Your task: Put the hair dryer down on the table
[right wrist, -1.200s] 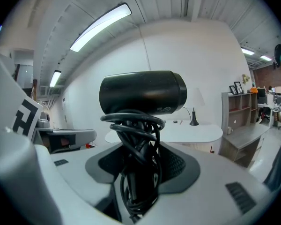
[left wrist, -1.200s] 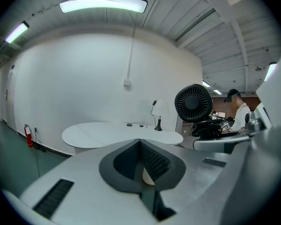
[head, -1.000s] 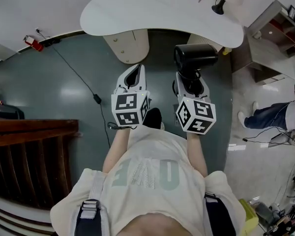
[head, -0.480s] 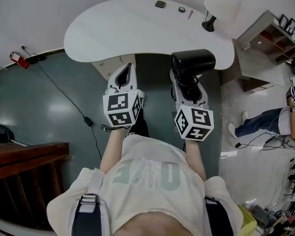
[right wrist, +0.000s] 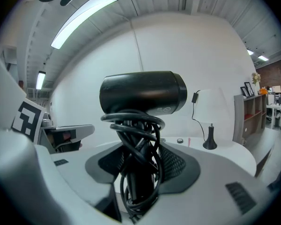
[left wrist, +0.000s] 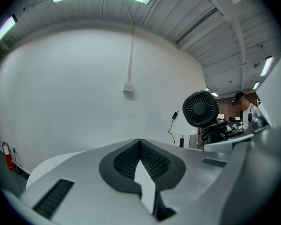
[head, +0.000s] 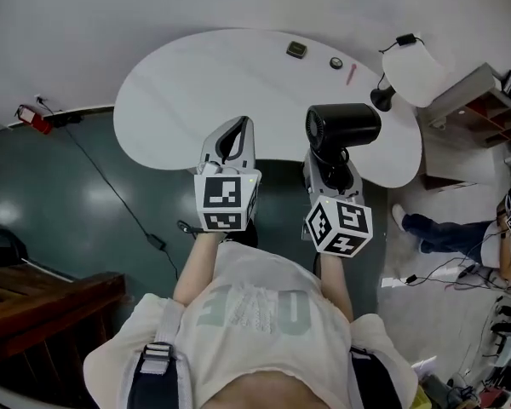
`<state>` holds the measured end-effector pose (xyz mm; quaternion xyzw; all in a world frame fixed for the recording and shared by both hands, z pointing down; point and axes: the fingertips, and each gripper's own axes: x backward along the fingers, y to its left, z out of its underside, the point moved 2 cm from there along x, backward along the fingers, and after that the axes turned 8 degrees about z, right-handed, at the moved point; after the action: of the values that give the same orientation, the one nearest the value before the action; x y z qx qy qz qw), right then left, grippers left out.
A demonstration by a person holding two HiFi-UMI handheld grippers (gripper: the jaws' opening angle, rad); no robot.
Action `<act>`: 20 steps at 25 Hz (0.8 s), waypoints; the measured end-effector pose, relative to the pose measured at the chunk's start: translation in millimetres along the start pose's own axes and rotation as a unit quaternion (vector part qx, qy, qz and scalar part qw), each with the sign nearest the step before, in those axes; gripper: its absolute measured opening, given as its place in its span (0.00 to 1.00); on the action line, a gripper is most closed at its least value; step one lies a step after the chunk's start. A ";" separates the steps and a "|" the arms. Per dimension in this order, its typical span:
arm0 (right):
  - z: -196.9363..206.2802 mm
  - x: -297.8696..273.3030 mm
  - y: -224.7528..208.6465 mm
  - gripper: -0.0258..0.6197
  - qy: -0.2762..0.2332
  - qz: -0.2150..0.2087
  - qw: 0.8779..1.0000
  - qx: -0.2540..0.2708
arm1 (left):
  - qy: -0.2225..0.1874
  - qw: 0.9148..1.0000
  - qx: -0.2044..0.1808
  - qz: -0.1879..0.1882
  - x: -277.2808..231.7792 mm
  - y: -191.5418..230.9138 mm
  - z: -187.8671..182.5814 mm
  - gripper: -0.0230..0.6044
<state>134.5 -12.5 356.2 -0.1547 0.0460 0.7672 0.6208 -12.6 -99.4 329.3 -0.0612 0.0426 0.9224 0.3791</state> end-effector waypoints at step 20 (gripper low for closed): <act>-34.5 -168.3 0.8 0.38 0.048 -0.003 0.999 -0.014 | 0.019 0.999 -0.030 -0.005 -138.7 87.5 -20.3 0.04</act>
<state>170.4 -179.6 372.9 -0.2000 0.0647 0.7575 0.6181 25.1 -260.2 332.2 -0.0901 0.0213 0.9202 0.3805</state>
